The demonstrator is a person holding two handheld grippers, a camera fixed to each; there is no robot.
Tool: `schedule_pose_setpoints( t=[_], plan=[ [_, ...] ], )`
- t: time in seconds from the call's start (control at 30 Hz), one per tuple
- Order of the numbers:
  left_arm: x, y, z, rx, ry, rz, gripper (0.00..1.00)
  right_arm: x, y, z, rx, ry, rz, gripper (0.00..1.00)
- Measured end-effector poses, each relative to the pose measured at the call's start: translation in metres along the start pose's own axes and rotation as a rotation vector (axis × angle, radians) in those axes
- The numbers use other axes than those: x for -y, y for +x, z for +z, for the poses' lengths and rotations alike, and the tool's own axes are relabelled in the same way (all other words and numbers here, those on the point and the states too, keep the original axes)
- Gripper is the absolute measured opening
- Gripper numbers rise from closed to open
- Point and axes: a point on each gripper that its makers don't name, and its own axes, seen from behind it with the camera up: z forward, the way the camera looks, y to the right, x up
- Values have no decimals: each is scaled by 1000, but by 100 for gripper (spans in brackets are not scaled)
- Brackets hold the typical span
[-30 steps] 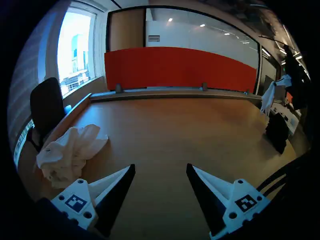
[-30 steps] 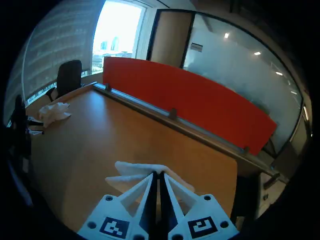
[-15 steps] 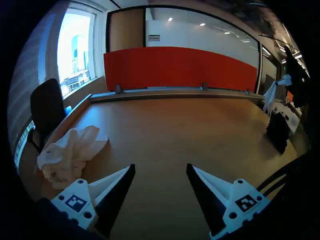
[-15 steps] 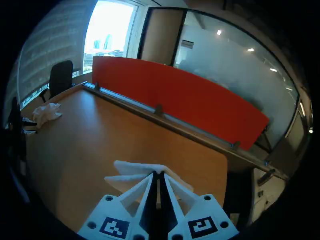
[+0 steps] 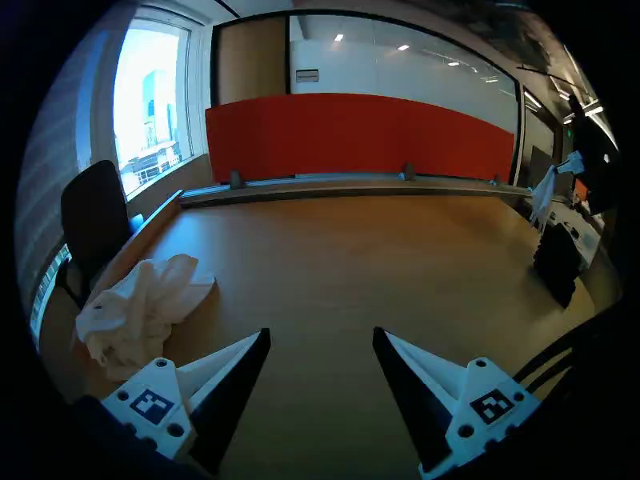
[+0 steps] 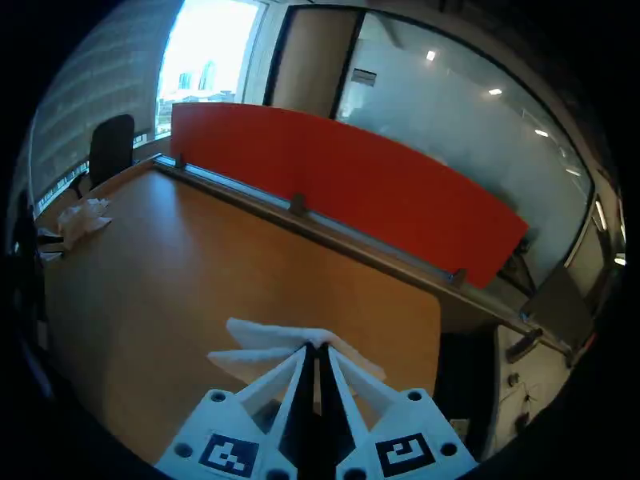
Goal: Fold towel
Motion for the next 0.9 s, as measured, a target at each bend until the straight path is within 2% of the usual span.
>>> schedule_pose_setpoints(
  t=[0.5,0.9],
  plan=[
    [-12,3,4,1,-24,10,95,-9,-21,-14,17,-20,26,5],
    [-16,5,3,-3,-39,24,95,-22,-56,-34,53,-60,82,5]
  ],
)
